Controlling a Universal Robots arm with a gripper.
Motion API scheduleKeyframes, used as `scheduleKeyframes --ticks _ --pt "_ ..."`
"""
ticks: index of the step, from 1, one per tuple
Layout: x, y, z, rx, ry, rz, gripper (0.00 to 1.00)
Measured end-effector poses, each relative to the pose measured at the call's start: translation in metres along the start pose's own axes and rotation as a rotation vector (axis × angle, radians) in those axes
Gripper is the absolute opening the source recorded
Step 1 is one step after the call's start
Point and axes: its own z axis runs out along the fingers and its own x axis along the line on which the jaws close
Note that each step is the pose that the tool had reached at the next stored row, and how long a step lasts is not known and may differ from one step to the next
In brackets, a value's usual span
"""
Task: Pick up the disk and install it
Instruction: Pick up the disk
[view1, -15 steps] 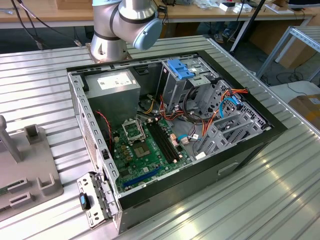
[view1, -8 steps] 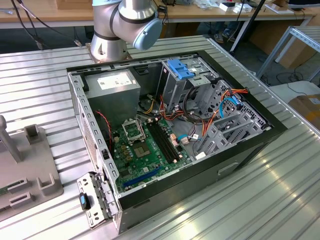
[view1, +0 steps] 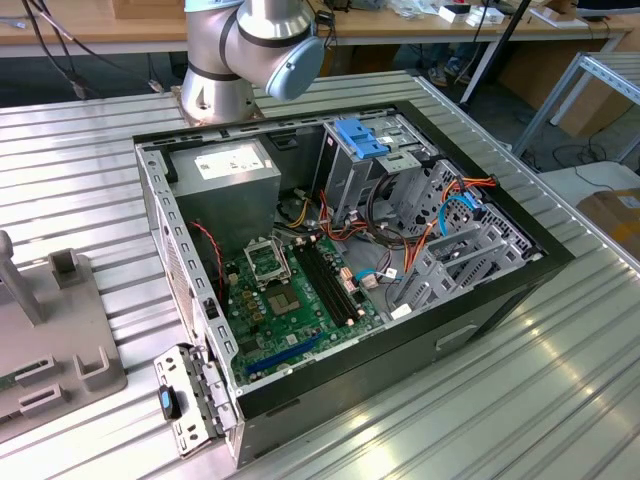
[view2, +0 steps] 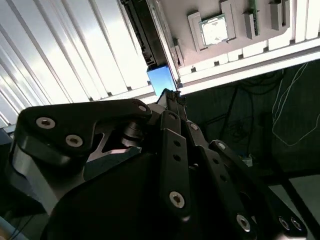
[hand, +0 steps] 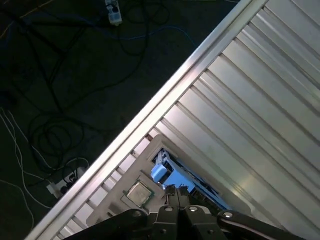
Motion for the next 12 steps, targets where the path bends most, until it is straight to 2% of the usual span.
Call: scheduleKeyframes --ticks 2,5,9,10,12 --pt "0.0 0.0 0.0 -0.0001 0.0011 -0.038 0.11" --pt "0.0 0.0 0.0001 -0.0004 0.0045 -0.166 0.11" --pt "0.0 0.0 0.0003 -0.0008 0.0074 -0.271 0.11" --pt "0.0 0.0 0.0003 -0.0009 0.0084 -0.305 0.11" --pt "0.0 0.0 0.0005 -0.0012 0.0109 -0.402 0.11"
